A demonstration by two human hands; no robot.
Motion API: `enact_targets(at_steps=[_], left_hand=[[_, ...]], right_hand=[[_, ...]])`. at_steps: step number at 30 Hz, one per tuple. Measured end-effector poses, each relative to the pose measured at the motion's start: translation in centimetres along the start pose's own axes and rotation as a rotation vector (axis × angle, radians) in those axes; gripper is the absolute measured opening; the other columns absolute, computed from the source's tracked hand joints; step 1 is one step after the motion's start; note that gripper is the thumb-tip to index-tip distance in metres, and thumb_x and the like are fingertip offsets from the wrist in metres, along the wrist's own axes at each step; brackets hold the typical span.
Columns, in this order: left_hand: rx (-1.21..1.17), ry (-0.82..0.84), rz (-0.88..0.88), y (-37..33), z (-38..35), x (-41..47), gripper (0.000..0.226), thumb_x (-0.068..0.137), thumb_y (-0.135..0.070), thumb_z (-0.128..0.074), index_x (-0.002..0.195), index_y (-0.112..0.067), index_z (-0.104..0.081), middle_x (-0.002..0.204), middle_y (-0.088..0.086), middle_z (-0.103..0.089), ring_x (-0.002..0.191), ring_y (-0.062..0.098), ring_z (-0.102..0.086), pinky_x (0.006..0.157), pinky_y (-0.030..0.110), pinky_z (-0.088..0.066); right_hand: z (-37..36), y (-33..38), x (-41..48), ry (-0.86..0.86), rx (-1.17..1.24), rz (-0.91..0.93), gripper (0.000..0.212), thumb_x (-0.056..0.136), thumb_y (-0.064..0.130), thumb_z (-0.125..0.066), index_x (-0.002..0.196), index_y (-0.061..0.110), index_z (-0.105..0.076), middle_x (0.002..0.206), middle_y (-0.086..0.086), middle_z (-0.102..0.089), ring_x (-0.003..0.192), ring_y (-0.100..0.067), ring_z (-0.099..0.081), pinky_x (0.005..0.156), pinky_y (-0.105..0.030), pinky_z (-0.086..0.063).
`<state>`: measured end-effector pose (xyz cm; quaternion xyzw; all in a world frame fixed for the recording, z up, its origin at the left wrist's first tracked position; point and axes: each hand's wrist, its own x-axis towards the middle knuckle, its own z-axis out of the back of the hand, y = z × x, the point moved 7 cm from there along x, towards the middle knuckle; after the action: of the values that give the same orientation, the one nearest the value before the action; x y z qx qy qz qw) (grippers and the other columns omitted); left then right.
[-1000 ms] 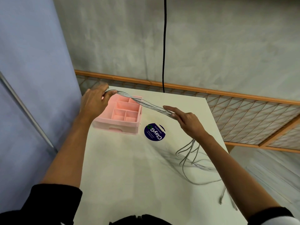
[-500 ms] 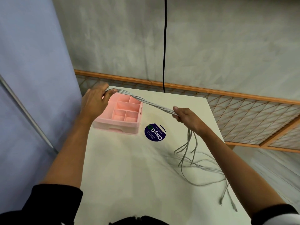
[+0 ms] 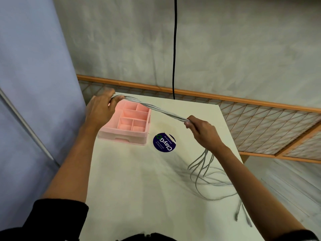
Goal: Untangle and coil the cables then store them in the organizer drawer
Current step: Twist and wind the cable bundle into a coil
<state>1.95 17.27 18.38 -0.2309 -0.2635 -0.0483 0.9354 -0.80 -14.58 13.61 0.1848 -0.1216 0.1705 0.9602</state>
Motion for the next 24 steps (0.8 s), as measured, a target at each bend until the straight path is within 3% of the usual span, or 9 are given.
enact_targets(at_steps=[3,6,9,12,15,17,19,22,24], left_hand=[[-0.024,-0.022,-0.023,-1.0,0.6,0.3,0.035,0.097,-0.039,-0.046,0.078,-0.010,-0.044,0.081,0.017,-0.054,0.079,0.041,-0.052,0.065,0.033,-0.024],[-0.018,-0.040,-0.018,-1.2,1.0,0.6,0.035,0.098,-0.038,-0.047,0.083,-0.006,-0.049,0.086,0.022,-0.059,0.082,0.044,-0.054,0.067,0.033,-0.025],[0.007,-0.053,0.029,0.1,1.1,0.8,0.039,0.099,-0.040,-0.044,0.089,-0.003,-0.051,0.091,0.024,-0.063,0.085,0.047,-0.055,0.067,0.034,-0.028],[0.008,-0.090,0.069,1.8,1.7,0.9,0.040,0.098,-0.043,-0.042,0.089,-0.005,-0.051,0.093,0.024,-0.063,0.086,0.046,-0.055,0.067,0.038,-0.033],[0.004,-0.067,0.071,1.9,1.5,0.9,0.038,0.098,-0.042,-0.043,0.086,-0.006,-0.049,0.091,0.024,-0.063,0.086,0.045,-0.055,0.067,0.037,-0.034],[-0.004,-0.050,0.083,1.7,1.0,0.8,0.036,0.098,-0.042,-0.043,0.086,-0.008,-0.048,0.092,0.024,-0.064,0.086,0.046,-0.056,0.066,0.036,-0.032],[-0.006,-0.036,0.089,1.8,0.6,0.8,0.037,0.098,-0.043,-0.043,0.088,-0.008,-0.049,0.093,0.023,-0.065,0.087,0.046,-0.056,0.066,0.037,-0.034],[-0.028,-0.030,0.101,1.9,0.1,0.6,0.039,0.098,-0.045,-0.043,0.089,-0.007,-0.050,0.093,0.023,-0.064,0.088,0.047,-0.056,0.065,0.038,-0.036],[-0.075,-0.015,0.112,1.6,-0.3,0.2,0.040,0.098,-0.042,-0.043,0.092,-0.004,-0.052,0.092,0.024,-0.064,0.087,0.046,-0.055,0.064,0.036,-0.033]], right_hand=[[-0.5,-0.4,0.1,-0.030,0.005,-0.057,0.037,0.098,0.046,-0.030,0.099,0.011,-0.041,0.060,0.000,-0.053,0.052,-0.025,-0.050,0.050,-0.029,-0.031],[-0.4,0.0,0.1,0.016,0.159,0.002,0.029,0.099,0.040,-0.037,0.101,0.011,-0.034,0.056,0.003,-0.047,0.046,-0.017,-0.046,0.044,-0.024,-0.030],[-0.2,0.4,0.1,0.006,0.064,0.119,0.025,0.100,0.034,-0.035,0.107,0.010,-0.037,0.073,0.000,-0.054,0.047,-0.013,-0.044,0.049,-0.026,-0.032],[0.0,-0.9,-0.5,-0.138,-0.178,0.171,0.016,0.100,0.025,-0.042,0.112,0.014,-0.045,0.094,-0.003,-0.061,0.059,-0.021,-0.055,0.045,-0.027,-0.034],[0.1,-2.0,-0.7,-0.203,-0.233,0.053,0.023,0.101,0.031,-0.034,0.104,0.018,-0.054,0.085,0.006,-0.061,0.062,-0.019,-0.058,0.044,-0.025,-0.036],[-1.0,-3.3,-0.3,-0.074,-0.051,-0.103,0.029,0.103,0.034,-0.029,0.098,0.019,-0.054,0.072,0.008,-0.053,0.058,-0.015,-0.048,0.053,-0.029,-0.035],[-2.2,-3.6,-0.2,0.075,0.211,-0.133,0.031,0.103,0.031,-0.028,0.089,0.020,-0.053,0.065,0.005,-0.047,0.056,-0.012,-0.043,0.057,-0.029,-0.036],[-3.1,-3.8,-0.7,0.221,0.594,-0.229,0.037,0.104,0.031,-0.030,0.076,0.017,-0.049,0.057,0.005,-0.036,0.050,-0.008,-0.032,0.048,-0.017,-0.030],[-3.5,-4.2,-0.9,0.272,0.832,-0.350,0.039,0.104,0.033,-0.030,0.072,0.016,-0.046,0.056,0.006,-0.028,0.046,-0.007,-0.023,0.040,-0.015,-0.022]])
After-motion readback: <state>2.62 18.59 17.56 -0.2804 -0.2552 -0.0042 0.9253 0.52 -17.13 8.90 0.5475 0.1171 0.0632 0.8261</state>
